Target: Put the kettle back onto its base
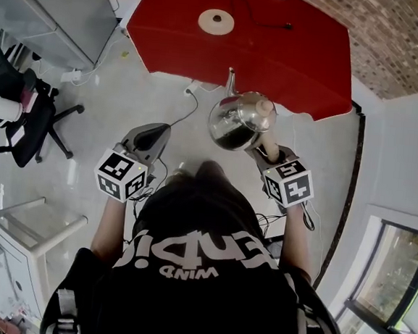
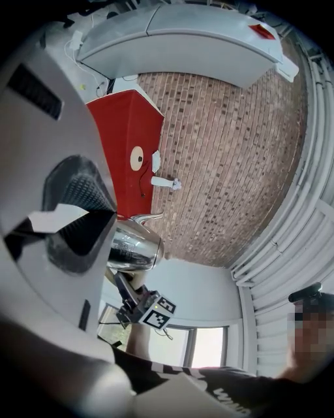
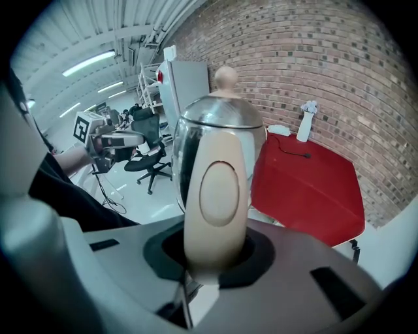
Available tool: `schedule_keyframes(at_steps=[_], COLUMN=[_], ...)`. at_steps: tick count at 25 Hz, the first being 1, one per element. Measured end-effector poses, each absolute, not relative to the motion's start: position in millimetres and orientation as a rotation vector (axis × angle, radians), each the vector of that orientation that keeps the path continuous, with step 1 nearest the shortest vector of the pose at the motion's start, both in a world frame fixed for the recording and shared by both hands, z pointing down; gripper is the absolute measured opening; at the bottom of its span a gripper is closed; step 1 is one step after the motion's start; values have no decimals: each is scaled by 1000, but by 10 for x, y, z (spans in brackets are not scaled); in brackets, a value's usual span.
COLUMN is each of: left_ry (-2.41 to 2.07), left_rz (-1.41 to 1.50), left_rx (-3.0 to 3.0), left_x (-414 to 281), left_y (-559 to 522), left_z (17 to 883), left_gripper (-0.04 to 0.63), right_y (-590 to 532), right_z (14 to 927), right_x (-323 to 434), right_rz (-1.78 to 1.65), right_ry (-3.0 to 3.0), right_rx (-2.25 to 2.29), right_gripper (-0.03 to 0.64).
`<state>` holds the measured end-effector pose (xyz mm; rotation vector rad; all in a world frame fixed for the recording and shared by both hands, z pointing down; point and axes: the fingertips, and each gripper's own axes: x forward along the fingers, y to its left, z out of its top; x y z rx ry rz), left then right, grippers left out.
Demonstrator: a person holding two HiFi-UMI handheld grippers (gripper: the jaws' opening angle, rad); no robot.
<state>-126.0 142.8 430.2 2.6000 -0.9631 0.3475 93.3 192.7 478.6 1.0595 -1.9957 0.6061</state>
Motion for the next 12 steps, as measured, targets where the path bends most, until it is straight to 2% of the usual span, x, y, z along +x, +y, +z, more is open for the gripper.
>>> schedule_keyframes(at_steps=[12], left_ry=[-916], left_rz=[349], left_rx=[2624], left_x=[-1214], left_y=[1345], left_z=[4329], left_gripper=[9], right_y=[1804], right_z=[4748], right_x=[965], right_rz=[593], right_ry=[-1985], right_rx=[1096], right_gripper=[75])
